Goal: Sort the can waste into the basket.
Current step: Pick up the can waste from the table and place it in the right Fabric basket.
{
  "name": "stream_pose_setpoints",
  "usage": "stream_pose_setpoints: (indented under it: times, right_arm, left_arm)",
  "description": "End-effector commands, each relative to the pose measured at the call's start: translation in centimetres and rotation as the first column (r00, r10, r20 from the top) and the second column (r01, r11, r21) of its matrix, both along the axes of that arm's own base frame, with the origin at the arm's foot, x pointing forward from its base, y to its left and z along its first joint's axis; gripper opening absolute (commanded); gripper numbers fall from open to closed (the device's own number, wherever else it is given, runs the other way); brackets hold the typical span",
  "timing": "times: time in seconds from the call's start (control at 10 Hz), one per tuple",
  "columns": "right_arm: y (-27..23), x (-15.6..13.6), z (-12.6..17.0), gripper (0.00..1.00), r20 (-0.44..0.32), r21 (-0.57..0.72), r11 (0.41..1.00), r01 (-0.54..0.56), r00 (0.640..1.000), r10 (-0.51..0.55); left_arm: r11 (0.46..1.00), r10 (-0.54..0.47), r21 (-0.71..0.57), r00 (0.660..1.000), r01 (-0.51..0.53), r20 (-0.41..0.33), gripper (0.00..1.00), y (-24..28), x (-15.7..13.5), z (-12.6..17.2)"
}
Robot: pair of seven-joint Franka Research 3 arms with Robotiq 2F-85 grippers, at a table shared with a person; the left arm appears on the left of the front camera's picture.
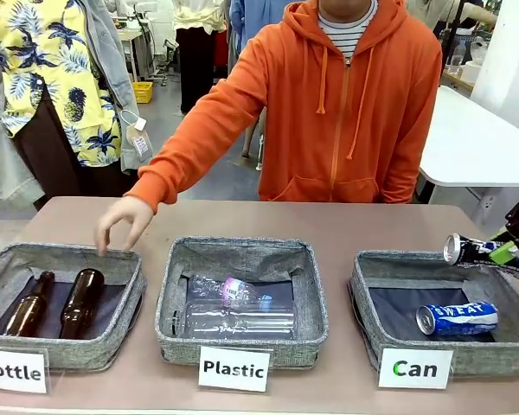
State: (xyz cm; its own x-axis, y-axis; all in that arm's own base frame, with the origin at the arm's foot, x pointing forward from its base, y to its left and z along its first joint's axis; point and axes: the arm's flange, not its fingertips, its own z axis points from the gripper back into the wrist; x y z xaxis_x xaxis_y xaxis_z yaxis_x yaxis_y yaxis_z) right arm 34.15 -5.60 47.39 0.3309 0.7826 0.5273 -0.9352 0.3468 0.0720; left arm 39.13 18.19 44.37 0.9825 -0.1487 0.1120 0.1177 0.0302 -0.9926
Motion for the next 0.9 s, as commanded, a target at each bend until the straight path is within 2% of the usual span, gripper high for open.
stream_pose_setpoints:
  times: [0.0, 0.1, 0.2, 0.3, 0.6, 0.7, 0.8]
  right_arm:
    - [-0.3, 0.5, -0.1, 0.0, 0.018, 0.02, 0.999, -0.027, 0.999, 0.027]
    - [-0.4, 0.6, -0.1, 0.74, 0.01, 0.043, 0.999, -0.03, 1.0, 0.03]
    - [-0.4, 0.5, -0.1, 0.88, 0.012, 0.047, 0.998, -0.036, 0.999, 0.035]
    - [-0.4, 0.5, -0.1, 1.0, 0.01, 0.051, 0.998, -0.033, 0.999, 0.032]
    - [-0.8, 0.6, -0.1, 1.0, 0.011, 0.125, 0.992, 0.0, 1.0, -0.001]
    - [-1.1, 0.6, 0.0, 1.0, -0.001, 0.15, 0.988, 0.032, 0.999, -0.032]
    - [-1.3, 0.5, 0.0, 1.0, -0.005, 0.164, 0.984, 0.066, 0.998, -0.066]
  left_arm:
    - [0.998, -0.047, -0.047, 0.999, 0.047, 0.012, 1.0, 10.6, -0.8, 5.4]
    - [0.998, -0.039, -0.052, 0.999, 0.04, 0.022, 1.0, 9.9, -0.5, 5.3]
    - [0.998, -0.049, -0.036, 0.998, 0.05, 0.03, 1.0, 8.6, -0.3, 5.1]
    - [0.996, -0.087, 0.004, 0.996, 0.087, 0.019, 1.0, 6.3, -0.2, 4.4]
    - [0.942, -0.279, 0.181, 0.959, 0.283, -0.05, 1.0, -3.3, -0.2, 1.1]
    - [0.92, -0.293, 0.255, 0.955, 0.297, -0.052, 1.0, -5.3, -0.3, 0.0]
    - [0.926, -0.278, 0.258, 0.96, 0.277, -0.031, 1.0, -6.6, -0.1, -0.8]
